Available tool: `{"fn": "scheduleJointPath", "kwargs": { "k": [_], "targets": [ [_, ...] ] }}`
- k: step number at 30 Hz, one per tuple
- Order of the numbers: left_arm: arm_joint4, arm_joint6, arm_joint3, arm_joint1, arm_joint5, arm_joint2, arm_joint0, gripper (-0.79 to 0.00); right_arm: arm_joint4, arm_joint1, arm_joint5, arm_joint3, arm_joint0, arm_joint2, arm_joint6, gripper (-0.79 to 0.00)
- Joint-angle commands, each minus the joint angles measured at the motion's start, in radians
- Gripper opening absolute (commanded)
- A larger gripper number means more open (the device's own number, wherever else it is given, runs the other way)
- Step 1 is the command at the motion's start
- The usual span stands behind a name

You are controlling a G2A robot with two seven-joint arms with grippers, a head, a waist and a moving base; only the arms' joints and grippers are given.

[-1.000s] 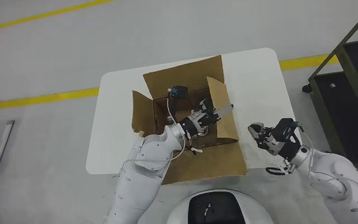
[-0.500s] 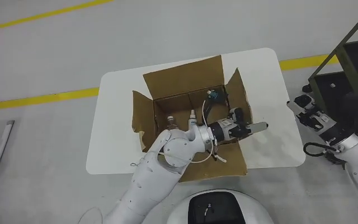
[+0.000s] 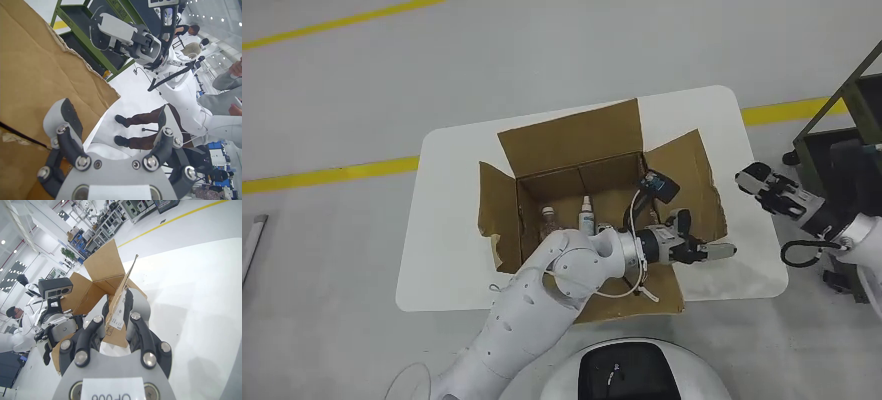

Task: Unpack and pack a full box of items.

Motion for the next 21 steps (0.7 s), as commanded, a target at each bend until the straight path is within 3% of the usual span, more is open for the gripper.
{"fn": "scheduleJointPath", "kwargs": {
  "k": [1, 10, 16, 18, 21],
  "targets": [
    [0.000, 0.000, 0.001, -0.001, -0.001, -0.001, -0.001, 0.000, 0.001, 0.001, 0.007, 0.013, 0.015, -0.016, 0.014, -0.434],
    [0.004, -0.006, 0.011, -0.005, -0.008, -0.004, 0.007, 0.000, -0.024, 0.001, 0.013, 0.066, 0.063, -0.091, 0.051, -0.471],
    [0.008, -0.009, 0.006, -0.006, -0.005, -0.012, 0.017, 0.000, -0.035, -0.001, 0.014, 0.106, 0.082, -0.137, 0.040, -0.545],
    [0.010, -0.010, 0.003, -0.005, -0.005, -0.018, 0.020, 0.000, -0.035, -0.002, 0.012, 0.113, 0.080, -0.144, 0.031, -0.785],
    [0.012, -0.001, -0.006, -0.001, 0.004, -0.045, 0.026, 0.000, -0.030, -0.004, 0.013, 0.115, 0.072, -0.141, -0.015, -0.785]
  ]
}}
